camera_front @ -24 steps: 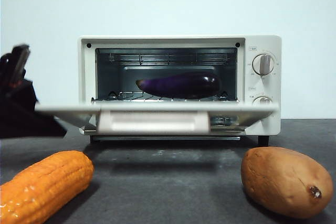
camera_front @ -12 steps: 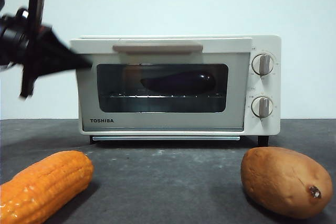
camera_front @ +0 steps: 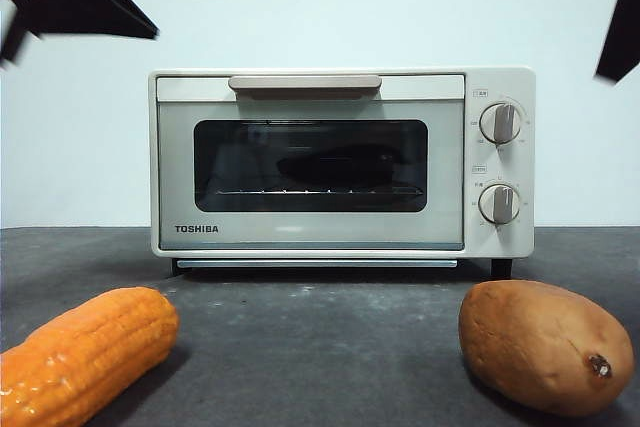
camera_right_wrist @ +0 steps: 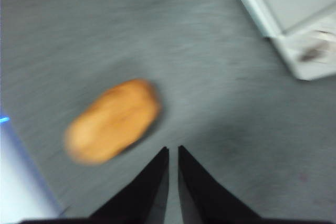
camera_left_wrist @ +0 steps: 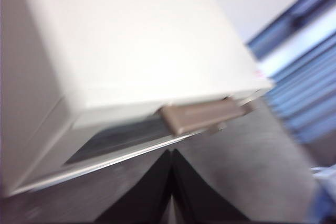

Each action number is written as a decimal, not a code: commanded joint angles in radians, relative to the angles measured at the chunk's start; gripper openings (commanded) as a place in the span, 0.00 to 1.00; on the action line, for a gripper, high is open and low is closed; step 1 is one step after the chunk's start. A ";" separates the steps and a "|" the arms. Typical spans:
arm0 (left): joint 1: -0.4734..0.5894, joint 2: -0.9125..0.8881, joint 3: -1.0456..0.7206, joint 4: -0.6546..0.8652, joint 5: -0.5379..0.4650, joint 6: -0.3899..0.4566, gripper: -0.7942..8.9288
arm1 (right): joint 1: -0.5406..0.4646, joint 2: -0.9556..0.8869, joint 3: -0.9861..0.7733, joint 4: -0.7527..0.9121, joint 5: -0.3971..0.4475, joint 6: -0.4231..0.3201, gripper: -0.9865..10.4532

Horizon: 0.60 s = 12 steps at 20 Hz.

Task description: Take the eggplant from the table,put the eggplant in the oven

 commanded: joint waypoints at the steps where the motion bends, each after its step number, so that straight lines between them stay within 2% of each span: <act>1: -0.049 -0.105 0.014 -0.171 -0.233 0.197 0.09 | -0.031 -0.001 -0.020 0.097 0.111 0.090 0.10; 3: -0.100 -0.183 0.009 -0.261 -0.377 0.241 0.09 | -0.076 -0.008 -0.043 0.159 0.165 0.118 0.09; 4: -0.131 -0.232 -0.002 -0.295 -0.444 0.253 0.09 | -0.110 -0.014 -0.058 0.205 0.153 0.119 0.09; 6: -0.179 -0.330 -0.046 -0.312 -0.529 0.254 0.09 | -0.167 -0.020 -0.092 0.292 0.078 0.119 0.09; 9: -0.220 -0.466 -0.154 -0.294 -0.584 0.223 0.09 | -0.262 -0.062 -0.178 0.402 -0.097 0.133 0.09; 12: -0.238 -0.608 -0.291 -0.272 -0.643 0.188 0.09 | -0.349 -0.151 -0.295 0.535 -0.171 0.193 0.09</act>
